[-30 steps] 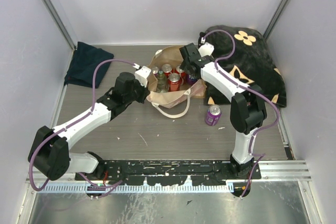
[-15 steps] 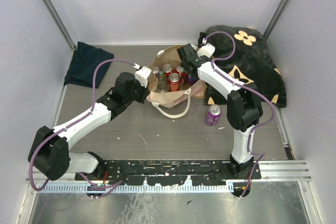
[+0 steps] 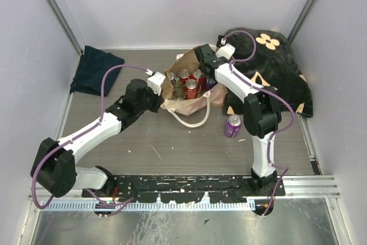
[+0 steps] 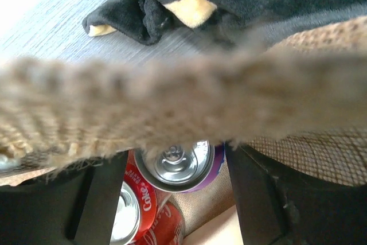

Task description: Take the beverage out of the canvas bag

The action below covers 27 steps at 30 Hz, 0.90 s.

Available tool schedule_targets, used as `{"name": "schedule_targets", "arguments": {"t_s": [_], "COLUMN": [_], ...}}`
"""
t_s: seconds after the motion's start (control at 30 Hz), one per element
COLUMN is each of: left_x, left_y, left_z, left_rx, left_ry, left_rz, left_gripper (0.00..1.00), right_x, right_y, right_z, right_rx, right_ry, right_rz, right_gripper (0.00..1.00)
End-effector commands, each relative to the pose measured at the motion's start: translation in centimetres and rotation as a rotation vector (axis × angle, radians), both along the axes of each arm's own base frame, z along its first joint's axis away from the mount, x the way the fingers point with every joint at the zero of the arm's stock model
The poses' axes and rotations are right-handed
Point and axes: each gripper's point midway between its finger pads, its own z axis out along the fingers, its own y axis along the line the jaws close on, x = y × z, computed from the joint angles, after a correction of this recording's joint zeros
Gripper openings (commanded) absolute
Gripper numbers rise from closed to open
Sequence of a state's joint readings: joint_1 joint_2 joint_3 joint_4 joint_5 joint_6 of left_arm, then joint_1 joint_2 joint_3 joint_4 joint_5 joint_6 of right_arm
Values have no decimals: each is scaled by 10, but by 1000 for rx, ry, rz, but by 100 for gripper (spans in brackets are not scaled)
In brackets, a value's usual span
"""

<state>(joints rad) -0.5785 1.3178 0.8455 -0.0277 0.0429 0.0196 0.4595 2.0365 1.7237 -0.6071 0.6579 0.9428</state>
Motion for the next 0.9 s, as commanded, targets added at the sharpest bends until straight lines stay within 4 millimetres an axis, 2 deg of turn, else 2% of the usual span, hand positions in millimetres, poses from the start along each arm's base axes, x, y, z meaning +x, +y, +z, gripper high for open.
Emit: {"name": "schedule_targets", "arguments": {"t_s": [0.0, 0.3, 0.67, 0.8, 0.83, 0.87], "left_x": [-17, -16, -16, -16, -16, -16], "left_y": [18, 18, 17, 17, 16, 16], "left_z": [-43, -43, -41, -41, -41, -40], "left_rx": [108, 105, 99, 99, 99, 99], "left_ry": [115, 115, 111, 111, 111, 109], "left_rz": [10, 12, 9, 8, 7, 6], "left_gripper": [14, 14, 14, 14, 14, 14], "right_x": [-7, -25, -45, -51, -53, -56], "right_y": [-22, -13, -17, -15, -13, -12], "right_z": [-55, -106, -151, -166, -170, -174], "right_rx": [-57, -65, -118, -136, -138, -140], "right_ry": [183, 342, 457, 504, 516, 532], "right_rz": [12, 113, 130, 173, 187, 205], "right_gripper": [74, 74, 71, 58, 48, 27]}}
